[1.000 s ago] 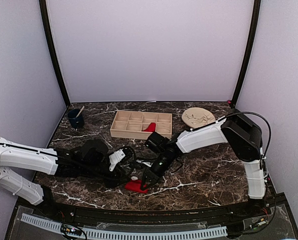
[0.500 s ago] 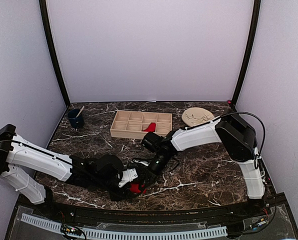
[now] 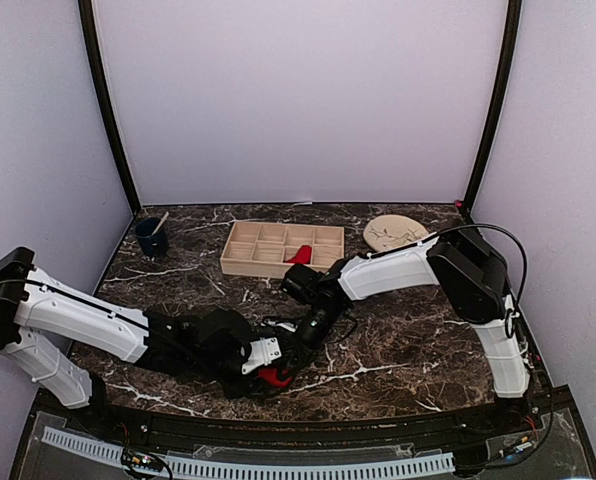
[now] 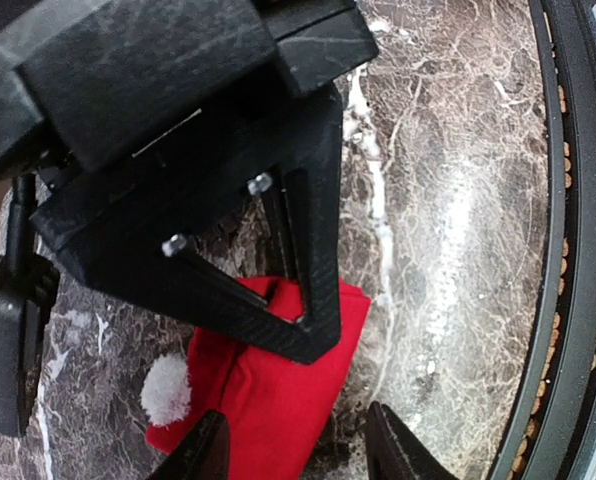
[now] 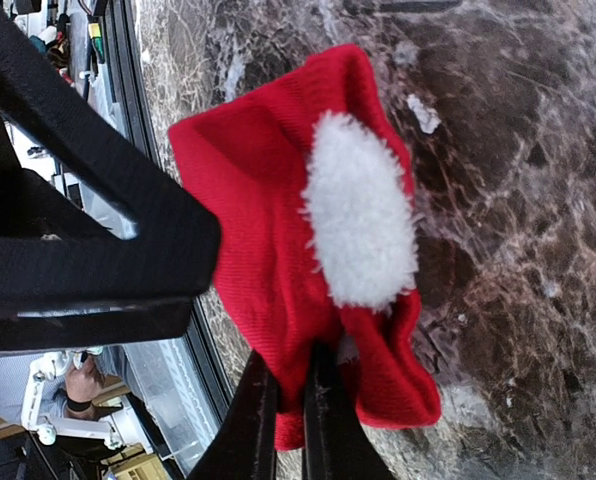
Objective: Roll the socks
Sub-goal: Roll the sock at the center of the board.
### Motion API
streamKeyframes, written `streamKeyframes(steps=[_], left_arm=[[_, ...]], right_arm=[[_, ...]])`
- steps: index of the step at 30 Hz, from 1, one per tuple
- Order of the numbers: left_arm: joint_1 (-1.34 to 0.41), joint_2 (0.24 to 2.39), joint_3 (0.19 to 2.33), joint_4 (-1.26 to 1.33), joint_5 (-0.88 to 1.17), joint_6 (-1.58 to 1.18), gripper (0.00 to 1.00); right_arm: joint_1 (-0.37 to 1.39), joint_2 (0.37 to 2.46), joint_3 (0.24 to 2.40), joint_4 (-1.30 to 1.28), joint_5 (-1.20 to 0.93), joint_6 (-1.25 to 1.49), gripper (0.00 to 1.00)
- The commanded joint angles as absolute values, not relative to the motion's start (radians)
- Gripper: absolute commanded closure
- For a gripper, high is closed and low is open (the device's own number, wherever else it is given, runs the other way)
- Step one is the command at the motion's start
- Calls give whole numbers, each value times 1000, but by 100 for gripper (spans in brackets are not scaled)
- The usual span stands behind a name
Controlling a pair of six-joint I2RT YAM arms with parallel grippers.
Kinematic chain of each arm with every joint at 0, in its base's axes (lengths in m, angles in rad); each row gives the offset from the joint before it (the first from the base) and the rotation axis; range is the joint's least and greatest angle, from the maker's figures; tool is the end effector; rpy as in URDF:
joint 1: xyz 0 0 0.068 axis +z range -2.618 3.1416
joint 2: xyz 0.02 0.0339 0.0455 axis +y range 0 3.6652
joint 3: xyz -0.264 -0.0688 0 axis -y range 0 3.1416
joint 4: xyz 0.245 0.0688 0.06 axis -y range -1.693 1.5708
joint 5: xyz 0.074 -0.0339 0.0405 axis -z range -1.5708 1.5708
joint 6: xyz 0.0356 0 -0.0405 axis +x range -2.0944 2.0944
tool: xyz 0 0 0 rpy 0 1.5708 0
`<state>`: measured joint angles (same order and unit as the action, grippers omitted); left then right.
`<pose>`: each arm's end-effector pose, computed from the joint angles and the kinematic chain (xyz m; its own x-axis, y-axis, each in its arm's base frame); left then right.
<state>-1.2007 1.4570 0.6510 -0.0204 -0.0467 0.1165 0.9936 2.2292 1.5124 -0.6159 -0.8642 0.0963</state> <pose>0.1018 -0.2578 0.1600 -0.1573 0.7265 -0.6689 0.9445 0.3084 0.1129 0.2112 0.3739 0.1122 -0.5895 -0.7910 -0.1637 -0.5880 0.2813 0.7584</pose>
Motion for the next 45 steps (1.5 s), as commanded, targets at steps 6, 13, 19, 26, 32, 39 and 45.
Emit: streamKeyframes(steps=[6, 13, 19, 26, 32, 39, 45], left_arm=[[-1207, 1538, 704, -60, -71, 146, 52], [-1207, 1598, 729, -68, -123, 128, 57], [-1206, 1620, 740, -80, -128, 113, 91], [-1207, 1642, 759, -115, -83, 83, 100], [-1195, 1653, 768, -141, -28, 49, 100], [-1122, 1671, 795, -194, 140, 1, 100], [-1055, 1697, 837, -258, 328, 0, 100]], right_arm=[[991, 2273, 1539, -693, -843, 53, 100], [986, 2272, 1530, -705, -857, 35, 100], [971, 2263, 1510, -694, -862, 40, 98], [958, 2258, 1500, -667, -869, 61, 85], [930, 2214, 1425, -566, -905, 115, 73], [891, 2126, 1278, -389, -917, 214, 69], [863, 2039, 1172, -235, -902, 286, 68]])
